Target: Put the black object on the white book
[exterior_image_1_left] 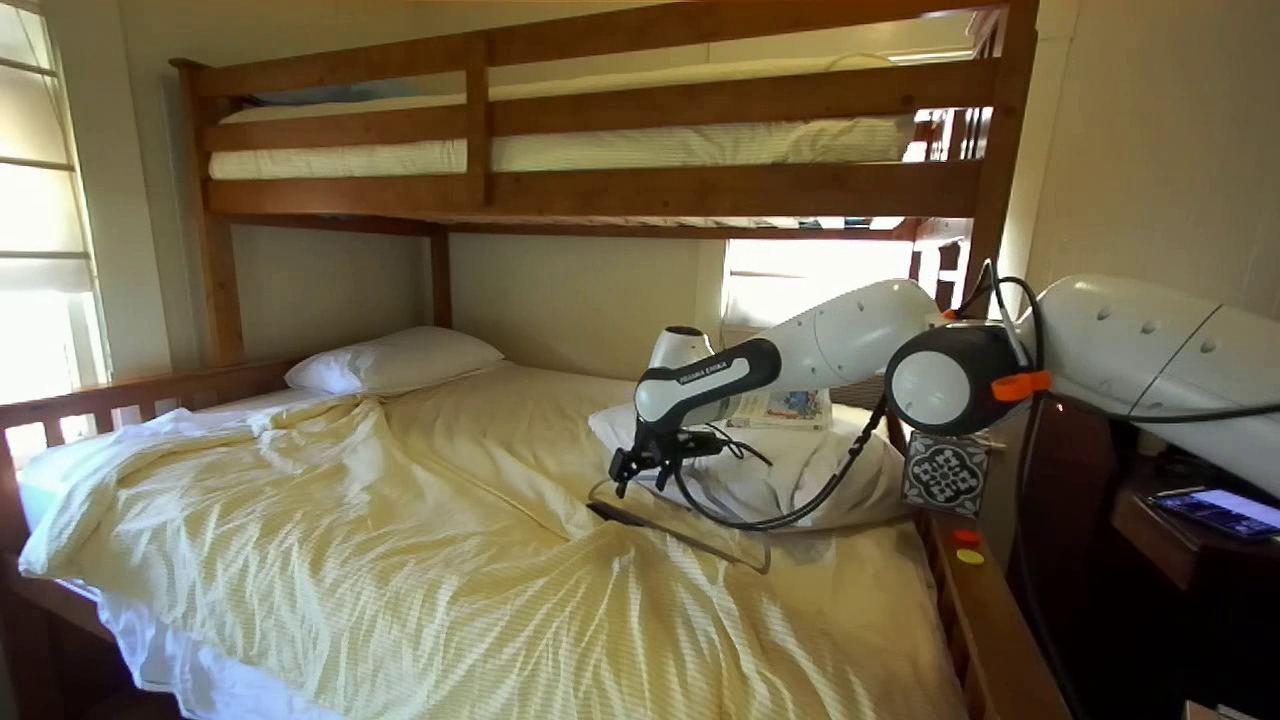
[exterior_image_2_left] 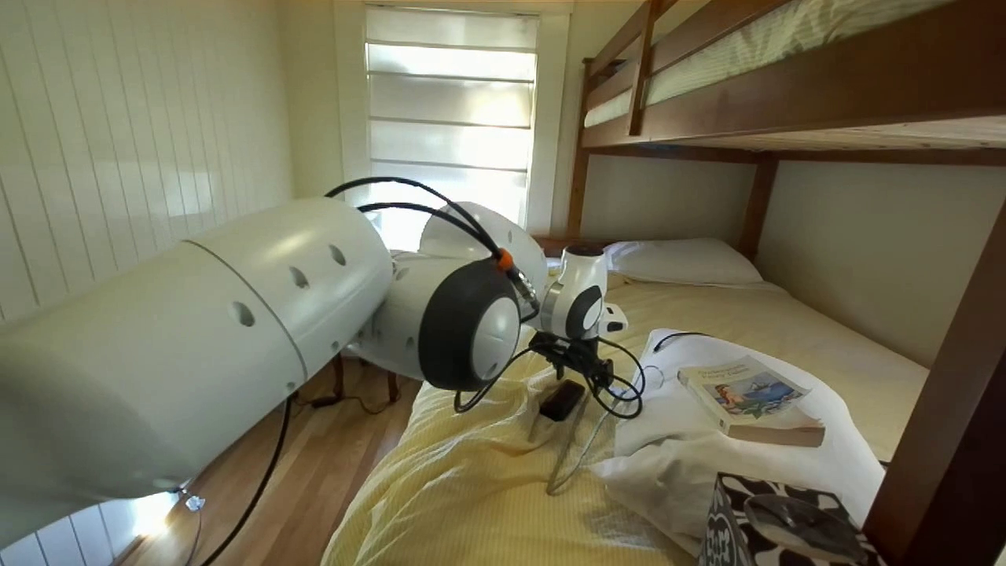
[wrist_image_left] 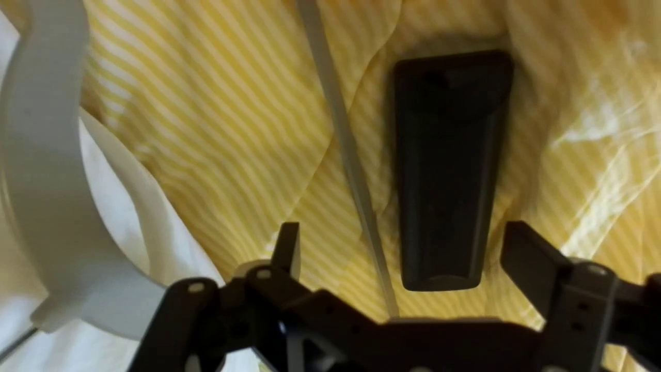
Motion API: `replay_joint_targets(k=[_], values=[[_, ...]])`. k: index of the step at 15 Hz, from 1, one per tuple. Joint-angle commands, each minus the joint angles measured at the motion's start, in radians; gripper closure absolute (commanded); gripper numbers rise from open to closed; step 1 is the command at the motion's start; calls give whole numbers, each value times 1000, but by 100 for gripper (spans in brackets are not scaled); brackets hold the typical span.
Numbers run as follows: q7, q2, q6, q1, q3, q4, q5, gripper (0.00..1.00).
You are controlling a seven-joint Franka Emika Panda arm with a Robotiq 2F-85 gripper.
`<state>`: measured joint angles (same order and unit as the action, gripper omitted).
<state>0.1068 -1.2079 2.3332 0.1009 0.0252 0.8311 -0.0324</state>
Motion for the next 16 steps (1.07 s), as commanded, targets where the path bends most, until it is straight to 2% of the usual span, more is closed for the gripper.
replay_joint_targets(k=[1,15,16], values=[[-24,-99,-116,8,-14,-164,-14,0],[-49,-237,-230,-11,-16,-366,-2,1],[-56,-218,-216,-14,-16,-332,-1,2]])
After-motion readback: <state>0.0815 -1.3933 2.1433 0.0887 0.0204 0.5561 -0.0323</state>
